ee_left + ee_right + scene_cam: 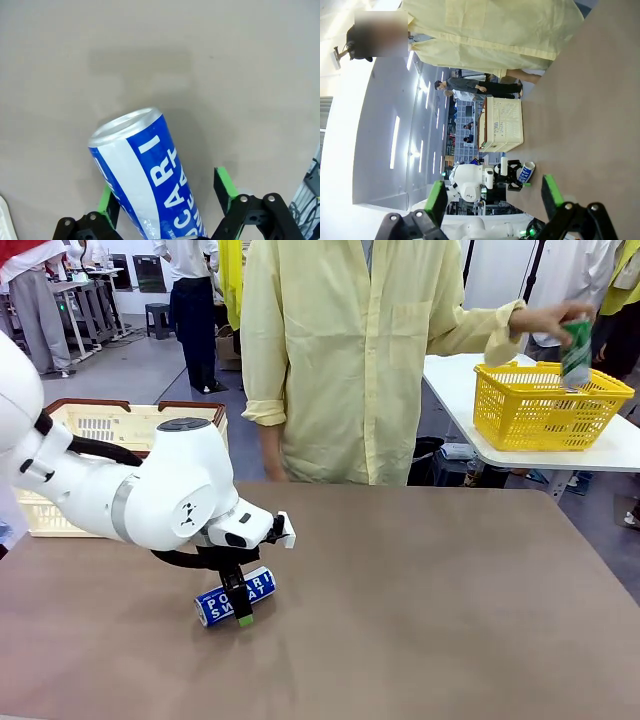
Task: Place the drinks into the Shopping basket.
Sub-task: Pick up one drink and place it into the Shopping basket.
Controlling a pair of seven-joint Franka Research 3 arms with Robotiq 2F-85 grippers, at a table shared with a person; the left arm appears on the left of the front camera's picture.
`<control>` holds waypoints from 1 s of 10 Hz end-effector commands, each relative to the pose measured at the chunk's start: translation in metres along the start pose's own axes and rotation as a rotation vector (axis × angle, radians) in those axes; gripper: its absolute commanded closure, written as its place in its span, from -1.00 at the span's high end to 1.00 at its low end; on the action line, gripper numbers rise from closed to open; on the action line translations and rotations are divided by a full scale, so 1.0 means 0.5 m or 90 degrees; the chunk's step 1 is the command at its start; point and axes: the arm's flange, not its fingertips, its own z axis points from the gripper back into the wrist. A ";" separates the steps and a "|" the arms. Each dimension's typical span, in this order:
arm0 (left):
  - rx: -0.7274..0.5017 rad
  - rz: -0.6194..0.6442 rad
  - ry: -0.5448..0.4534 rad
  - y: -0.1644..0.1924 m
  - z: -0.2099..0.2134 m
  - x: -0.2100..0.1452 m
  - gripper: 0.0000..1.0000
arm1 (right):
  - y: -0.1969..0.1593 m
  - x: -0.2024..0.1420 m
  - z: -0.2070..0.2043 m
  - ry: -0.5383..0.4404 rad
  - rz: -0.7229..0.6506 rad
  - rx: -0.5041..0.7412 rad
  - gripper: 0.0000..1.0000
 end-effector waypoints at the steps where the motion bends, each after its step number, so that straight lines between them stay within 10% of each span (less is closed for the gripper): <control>1: 0.015 0.005 0.018 0.004 0.002 0.005 -0.14 | 0.010 0.003 0.002 -0.002 -0.012 0.008 1.00; 2: 0.018 0.003 0.020 0.004 0.004 0.006 -1.00 | 0.010 0.003 0.002 -0.002 -0.012 0.008 1.00; 10: 0.007 -0.002 -0.034 -0.031 0.207 -0.076 -1.00 | 0.010 0.003 0.002 -0.002 -0.012 0.008 1.00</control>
